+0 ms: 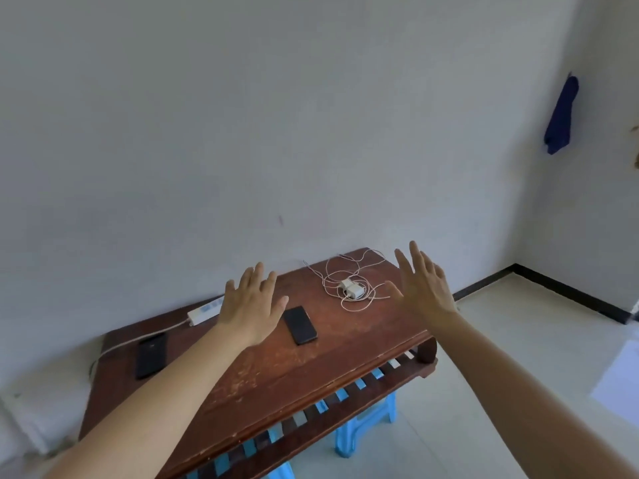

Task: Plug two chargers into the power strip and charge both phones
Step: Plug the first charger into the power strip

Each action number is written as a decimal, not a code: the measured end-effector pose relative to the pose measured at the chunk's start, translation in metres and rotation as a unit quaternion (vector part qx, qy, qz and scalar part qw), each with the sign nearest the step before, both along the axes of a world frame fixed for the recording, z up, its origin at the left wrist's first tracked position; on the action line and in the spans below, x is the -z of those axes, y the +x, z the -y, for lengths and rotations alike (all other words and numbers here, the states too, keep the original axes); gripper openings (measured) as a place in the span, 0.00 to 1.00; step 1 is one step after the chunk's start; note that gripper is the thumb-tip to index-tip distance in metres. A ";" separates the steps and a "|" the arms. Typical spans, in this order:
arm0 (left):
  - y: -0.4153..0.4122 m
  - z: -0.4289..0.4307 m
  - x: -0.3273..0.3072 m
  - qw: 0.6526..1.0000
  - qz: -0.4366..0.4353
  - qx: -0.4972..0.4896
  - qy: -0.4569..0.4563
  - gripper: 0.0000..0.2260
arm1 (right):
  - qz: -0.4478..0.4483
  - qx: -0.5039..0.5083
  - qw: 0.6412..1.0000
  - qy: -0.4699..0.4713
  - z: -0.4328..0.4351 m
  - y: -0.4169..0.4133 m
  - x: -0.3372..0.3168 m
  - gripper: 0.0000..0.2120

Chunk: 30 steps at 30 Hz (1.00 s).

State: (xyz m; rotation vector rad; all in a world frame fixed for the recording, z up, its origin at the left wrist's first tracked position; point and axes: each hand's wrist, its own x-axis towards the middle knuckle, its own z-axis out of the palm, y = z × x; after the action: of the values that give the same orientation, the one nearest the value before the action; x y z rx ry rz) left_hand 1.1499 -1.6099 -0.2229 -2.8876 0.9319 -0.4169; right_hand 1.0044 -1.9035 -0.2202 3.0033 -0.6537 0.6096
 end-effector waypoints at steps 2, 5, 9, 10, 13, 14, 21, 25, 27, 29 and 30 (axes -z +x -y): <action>0.031 0.016 0.012 1.000 -0.005 -0.014 0.001 0.32 | -0.019 -0.029 0.999 -0.011 0.021 0.042 0.012 0.34; 0.081 0.043 0.036 1.000 -0.020 -0.024 -0.001 0.32 | -0.062 -0.053 0.997 -0.006 0.051 0.100 0.036 0.34; 0.153 0.092 0.074 0.998 -0.046 -0.025 -0.019 0.32 | -0.106 -0.063 0.992 -0.005 0.096 0.173 0.071 0.32; 0.170 0.105 0.082 0.997 -0.066 -0.025 -0.018 0.31 | -0.118 -0.066 0.991 -0.003 0.107 0.188 0.078 0.32; 0.217 0.147 0.104 0.992 -0.127 -0.022 -0.017 0.31 | -0.164 -0.066 0.984 -0.001 0.140 0.226 0.100 0.34; 0.232 0.162 0.110 0.990 -0.138 -0.016 -0.013 0.31 | -0.174 -0.065 0.983 -0.002 0.152 0.238 0.106 0.35; 0.287 0.260 0.178 0.974 -0.227 0.003 0.028 0.30 | -0.228 -0.045 0.971 0.056 0.233 0.293 0.164 0.35; 0.288 0.297 0.234 0.954 -0.296 -0.029 0.046 0.29 | -0.273 -0.072 0.951 0.125 0.263 0.328 0.206 0.35; 0.282 0.307 0.258 0.938 -0.337 -0.053 0.060 0.29 | -0.282 -0.101 0.940 0.163 0.270 0.344 0.226 0.34; 0.276 0.313 0.276 0.924 -0.368 -0.074 0.074 0.30 | -0.292 -0.127 0.926 0.203 0.270 0.358 0.241 0.33; 0.279 0.322 0.288 0.915 -0.387 -0.092 0.072 0.30 | -0.302 -0.140 0.915 0.228 0.276 0.370 0.255 0.33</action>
State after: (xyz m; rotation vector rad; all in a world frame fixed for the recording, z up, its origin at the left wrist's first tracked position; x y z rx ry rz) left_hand 1.4290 -1.9322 -0.5109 -2.9539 0.6791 0.8345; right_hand 1.3748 -2.1799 -0.4756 3.4376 -0.3542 -0.5625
